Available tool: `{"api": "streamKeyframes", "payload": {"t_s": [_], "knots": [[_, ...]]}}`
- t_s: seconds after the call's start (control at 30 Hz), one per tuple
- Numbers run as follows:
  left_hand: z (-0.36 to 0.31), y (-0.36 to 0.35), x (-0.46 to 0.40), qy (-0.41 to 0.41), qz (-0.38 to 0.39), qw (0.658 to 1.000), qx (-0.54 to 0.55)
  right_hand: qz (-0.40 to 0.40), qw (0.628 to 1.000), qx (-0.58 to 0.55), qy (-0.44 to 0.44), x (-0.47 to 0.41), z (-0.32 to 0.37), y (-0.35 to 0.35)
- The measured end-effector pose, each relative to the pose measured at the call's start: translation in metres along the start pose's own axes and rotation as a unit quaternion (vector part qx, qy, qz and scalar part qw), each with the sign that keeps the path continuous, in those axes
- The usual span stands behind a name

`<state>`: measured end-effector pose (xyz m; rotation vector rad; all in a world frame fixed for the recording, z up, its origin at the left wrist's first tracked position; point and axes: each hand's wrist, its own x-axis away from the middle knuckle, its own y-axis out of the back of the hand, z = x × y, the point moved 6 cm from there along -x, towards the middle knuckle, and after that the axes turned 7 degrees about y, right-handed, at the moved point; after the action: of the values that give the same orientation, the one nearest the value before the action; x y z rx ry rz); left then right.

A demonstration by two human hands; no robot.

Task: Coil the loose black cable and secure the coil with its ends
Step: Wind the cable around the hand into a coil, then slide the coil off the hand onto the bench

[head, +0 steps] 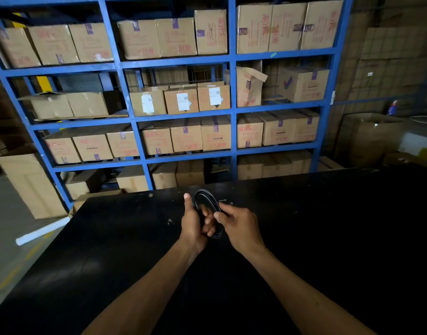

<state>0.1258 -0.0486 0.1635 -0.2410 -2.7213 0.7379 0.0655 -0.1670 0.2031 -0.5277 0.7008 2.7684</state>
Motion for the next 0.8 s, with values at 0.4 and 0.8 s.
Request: {"api": "streamKeyframes", "payload": {"t_s": [0.4, 0.8], "knots": [[-0.021, -0.029, 0.016, -0.242, 0.049, 0.794, -0.555, 0.043, 0.982, 0.171, 0.067, 0.003, -0.025, 0.047], [0.079, -0.108, 0.0, 0.171, 0.195, 0.892, -0.37, 0.044, 0.978, 0.203, -0.021, 0.04, -0.076, 0.149]]}}
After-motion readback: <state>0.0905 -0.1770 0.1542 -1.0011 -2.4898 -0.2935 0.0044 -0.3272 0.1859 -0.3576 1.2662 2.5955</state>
